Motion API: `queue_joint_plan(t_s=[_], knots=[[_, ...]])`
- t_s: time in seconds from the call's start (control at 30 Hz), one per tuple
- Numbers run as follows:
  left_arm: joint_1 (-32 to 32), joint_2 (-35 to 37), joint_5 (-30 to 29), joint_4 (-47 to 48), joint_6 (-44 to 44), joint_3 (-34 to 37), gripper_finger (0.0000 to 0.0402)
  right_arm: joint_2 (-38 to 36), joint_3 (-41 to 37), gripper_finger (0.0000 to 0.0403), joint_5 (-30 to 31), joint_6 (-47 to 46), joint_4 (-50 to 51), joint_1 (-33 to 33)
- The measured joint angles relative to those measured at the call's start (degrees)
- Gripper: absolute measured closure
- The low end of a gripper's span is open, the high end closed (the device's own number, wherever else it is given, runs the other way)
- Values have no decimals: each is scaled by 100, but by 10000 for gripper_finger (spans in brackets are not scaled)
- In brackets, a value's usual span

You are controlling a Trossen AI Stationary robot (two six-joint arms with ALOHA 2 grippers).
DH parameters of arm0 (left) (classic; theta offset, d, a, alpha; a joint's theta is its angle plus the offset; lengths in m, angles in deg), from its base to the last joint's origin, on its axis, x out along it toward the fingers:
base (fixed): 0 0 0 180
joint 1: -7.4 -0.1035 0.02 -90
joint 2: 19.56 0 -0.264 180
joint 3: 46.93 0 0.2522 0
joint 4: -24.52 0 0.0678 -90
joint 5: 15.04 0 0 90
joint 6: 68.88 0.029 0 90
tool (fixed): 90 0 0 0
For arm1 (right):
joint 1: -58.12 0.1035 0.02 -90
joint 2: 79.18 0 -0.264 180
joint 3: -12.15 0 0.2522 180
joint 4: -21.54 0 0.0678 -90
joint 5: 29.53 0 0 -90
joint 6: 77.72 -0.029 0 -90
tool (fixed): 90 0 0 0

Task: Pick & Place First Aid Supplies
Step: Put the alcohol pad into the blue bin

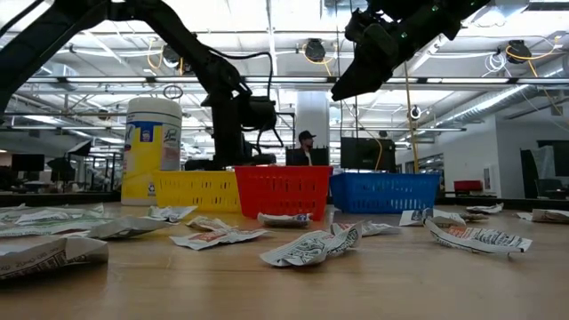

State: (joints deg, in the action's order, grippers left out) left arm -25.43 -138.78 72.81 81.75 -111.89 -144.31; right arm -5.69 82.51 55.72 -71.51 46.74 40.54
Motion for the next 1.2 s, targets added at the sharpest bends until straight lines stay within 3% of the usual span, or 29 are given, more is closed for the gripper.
queue_joint_plan(t_s=[0.27, 0.5, 0.73, 0.87, 1.2], knots=[[50, -114, -92, 36, 148, -25, 265, 0, 0, 195, 3, 258, -9, 4], [-48, -105, -24, 140, 417, -16, 388, 0, 0, 195, 12, 408, -55, 4], [-139, 63, 158, 234, 518, 23, 397, 0, 0, 195, 17, 412, -84, 4], [-125, 576, -104, 193, 798, 30, 399, 0, 0, 195, 20, 409, -183, 4], [266, 1926, -200, -206, 2776, 10, 400, 0, -2, 195, 20, -216, -787, 4]])
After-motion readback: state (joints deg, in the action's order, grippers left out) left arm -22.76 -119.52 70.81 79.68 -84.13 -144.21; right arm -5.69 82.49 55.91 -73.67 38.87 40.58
